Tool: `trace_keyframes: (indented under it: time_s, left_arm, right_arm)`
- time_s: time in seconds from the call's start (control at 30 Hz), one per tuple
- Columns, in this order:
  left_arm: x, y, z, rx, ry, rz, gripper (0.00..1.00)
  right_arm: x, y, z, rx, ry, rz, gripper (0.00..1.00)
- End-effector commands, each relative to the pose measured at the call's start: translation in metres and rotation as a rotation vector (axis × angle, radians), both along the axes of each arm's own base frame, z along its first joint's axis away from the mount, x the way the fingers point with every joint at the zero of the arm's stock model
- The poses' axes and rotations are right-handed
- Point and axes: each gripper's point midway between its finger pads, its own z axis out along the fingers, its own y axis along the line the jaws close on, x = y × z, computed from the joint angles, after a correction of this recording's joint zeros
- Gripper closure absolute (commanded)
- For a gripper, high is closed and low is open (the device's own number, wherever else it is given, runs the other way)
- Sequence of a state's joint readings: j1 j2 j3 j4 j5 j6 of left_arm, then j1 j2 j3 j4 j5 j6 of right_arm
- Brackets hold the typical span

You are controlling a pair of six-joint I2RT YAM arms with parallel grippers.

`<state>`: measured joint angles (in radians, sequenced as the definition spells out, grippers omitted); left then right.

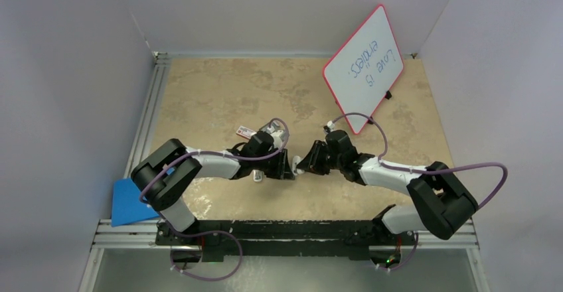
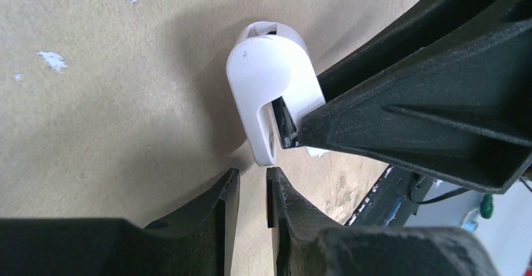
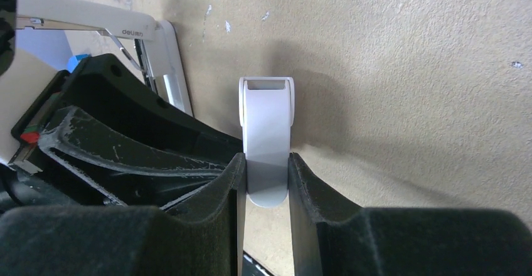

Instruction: Load the staples into the stapler

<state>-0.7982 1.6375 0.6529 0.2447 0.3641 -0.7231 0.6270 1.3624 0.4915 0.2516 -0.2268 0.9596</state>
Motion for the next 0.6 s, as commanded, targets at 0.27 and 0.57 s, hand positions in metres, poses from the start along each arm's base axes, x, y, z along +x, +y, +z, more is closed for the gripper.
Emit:
trace_keyframes:
  time_s: [0.27,0.57]
  left_arm:
    - [0.015,-0.016,0.017,-0.071,-0.018,0.017,0.66]
    - [0.03,-0.019,0.025,-0.076,-0.046,0.06,0.83]
  right_arm:
    - [0.009,0.007,0.015,0.046,-0.067,0.013,0.86]
    - [0.004,0.009,0.015,0.066,-0.056,0.025,0.87]
